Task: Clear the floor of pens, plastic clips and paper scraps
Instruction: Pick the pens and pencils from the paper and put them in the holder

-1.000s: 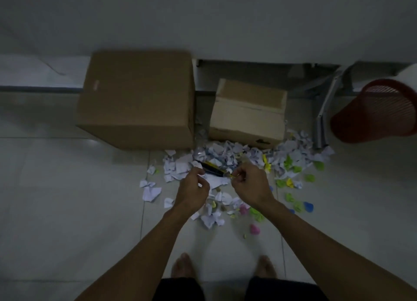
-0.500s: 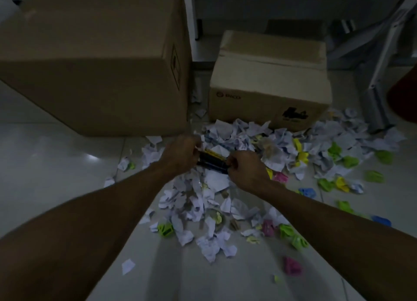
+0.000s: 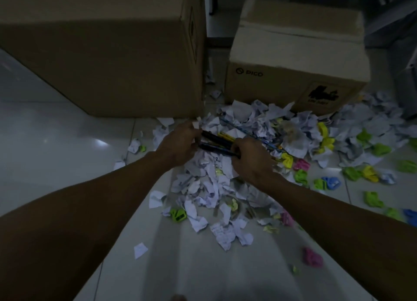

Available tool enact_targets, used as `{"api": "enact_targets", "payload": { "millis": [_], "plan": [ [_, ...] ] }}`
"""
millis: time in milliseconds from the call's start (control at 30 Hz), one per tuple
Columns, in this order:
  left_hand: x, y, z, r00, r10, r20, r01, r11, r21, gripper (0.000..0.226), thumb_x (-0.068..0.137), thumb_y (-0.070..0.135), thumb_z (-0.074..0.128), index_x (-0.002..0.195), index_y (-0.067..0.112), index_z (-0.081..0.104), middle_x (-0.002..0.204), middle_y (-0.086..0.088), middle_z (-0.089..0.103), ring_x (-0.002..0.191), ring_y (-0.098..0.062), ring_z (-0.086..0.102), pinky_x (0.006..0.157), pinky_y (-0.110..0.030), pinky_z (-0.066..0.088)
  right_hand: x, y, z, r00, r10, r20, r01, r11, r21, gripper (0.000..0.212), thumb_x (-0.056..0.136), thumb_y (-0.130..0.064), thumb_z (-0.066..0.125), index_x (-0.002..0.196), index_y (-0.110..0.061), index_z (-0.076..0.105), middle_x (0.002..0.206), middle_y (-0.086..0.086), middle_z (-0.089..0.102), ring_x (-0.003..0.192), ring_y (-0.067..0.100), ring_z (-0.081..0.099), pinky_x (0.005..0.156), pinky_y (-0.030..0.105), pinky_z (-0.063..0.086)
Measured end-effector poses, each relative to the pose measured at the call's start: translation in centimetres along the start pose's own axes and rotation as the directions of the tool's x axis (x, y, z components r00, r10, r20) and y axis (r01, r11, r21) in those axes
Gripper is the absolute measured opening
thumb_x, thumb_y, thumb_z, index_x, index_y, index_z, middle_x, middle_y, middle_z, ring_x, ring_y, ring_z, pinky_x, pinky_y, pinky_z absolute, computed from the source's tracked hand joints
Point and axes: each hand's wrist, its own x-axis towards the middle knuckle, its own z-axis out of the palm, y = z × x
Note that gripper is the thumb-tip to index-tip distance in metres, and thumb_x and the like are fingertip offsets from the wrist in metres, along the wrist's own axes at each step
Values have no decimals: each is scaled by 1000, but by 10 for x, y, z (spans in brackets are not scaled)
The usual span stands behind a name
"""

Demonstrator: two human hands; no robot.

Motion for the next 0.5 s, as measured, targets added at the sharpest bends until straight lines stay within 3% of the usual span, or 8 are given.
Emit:
{"api": "enact_targets", "payload": {
  "millis": [167,300,433,500],
  "plan": [
    [-13,-15,-3,989,-150,-5,149,988,-41,15,82,5,64,97,2,67,101,-21,53,90,-34,55,66,-29,33,9,-16,11,997,-59,42,65,984,-165,29,90,-24,62,116,-12,64,115,13,53,107,35,50,77,43,49],
    [-28,-19,-1,987,-160,25,161,986,-51,30,78,33,72,94,7,67,97,-14,52,89,-29,54,73,-34,44,13,-19,17,999,-46,5,46,960,-276,29,93,-26,59,118,-11,62,119,12,52,113,35,46,80,43,47],
    [-31,-18,0,970,-217,-108,203,971,-126,40,73,49,67,85,11,64,94,-5,49,85,-24,55,73,-34,47,16,-24,24,1000,-16,-14,9,923,-384,25,94,-20,54,116,-9,59,121,13,50,114,37,44,75,43,44],
    [-28,-16,0,962,-229,-147,208,967,-144,42,71,53,61,82,13,63,92,-5,51,81,-22,55,69,-33,46,17,-26,27,999,-17,-41,-2,912,-411,21,88,-17,64,105,-6,64,112,16,55,107,41,50,70,43,41]
  ]
}}
